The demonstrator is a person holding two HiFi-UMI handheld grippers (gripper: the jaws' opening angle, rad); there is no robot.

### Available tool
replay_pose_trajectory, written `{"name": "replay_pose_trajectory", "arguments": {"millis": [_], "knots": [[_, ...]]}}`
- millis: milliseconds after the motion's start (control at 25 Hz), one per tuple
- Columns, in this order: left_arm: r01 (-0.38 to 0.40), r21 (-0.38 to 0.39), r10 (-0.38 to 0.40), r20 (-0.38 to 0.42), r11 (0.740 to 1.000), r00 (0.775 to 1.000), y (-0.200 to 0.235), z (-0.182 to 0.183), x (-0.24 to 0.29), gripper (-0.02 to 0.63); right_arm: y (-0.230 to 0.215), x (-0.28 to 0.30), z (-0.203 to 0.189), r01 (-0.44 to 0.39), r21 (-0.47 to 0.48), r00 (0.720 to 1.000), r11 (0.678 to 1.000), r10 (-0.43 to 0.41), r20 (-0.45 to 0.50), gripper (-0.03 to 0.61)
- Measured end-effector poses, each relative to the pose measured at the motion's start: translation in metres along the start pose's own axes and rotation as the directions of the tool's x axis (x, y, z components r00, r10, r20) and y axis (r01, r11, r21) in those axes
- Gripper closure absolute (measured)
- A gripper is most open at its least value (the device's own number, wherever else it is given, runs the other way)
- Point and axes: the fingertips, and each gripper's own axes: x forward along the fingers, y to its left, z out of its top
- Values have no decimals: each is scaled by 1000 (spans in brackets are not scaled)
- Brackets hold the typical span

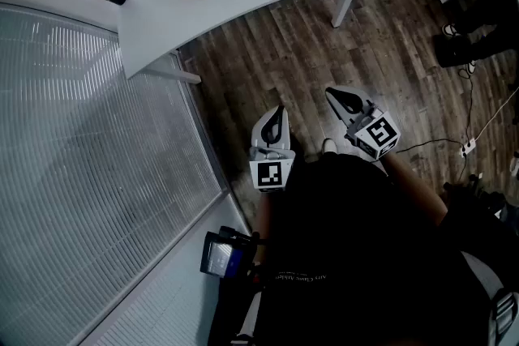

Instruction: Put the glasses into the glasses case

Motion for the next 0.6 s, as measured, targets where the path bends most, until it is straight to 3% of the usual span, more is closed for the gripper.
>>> {"name": "replay_pose_trajectory", "arguments": {"millis": [120,280,440,600], "knots": [[8,50,-9,33,999,999,29,10,0,607,11,26,9,-1,4,1000,1000,2,-11,571],[10,-11,-10,23,1000,1000,62,6,-6,607,28,59,21,-6,-6,1000,1000,6,-18,571],[5,50,-7,48,999,999,94,-1,-12,606,43,85,23,-12,-7,999,1000,11,-40,571],[-13,7,13,61,1000,998,133,2,-20,607,56,119,28,-20,-9,998,1000,20,-65,571]]}}
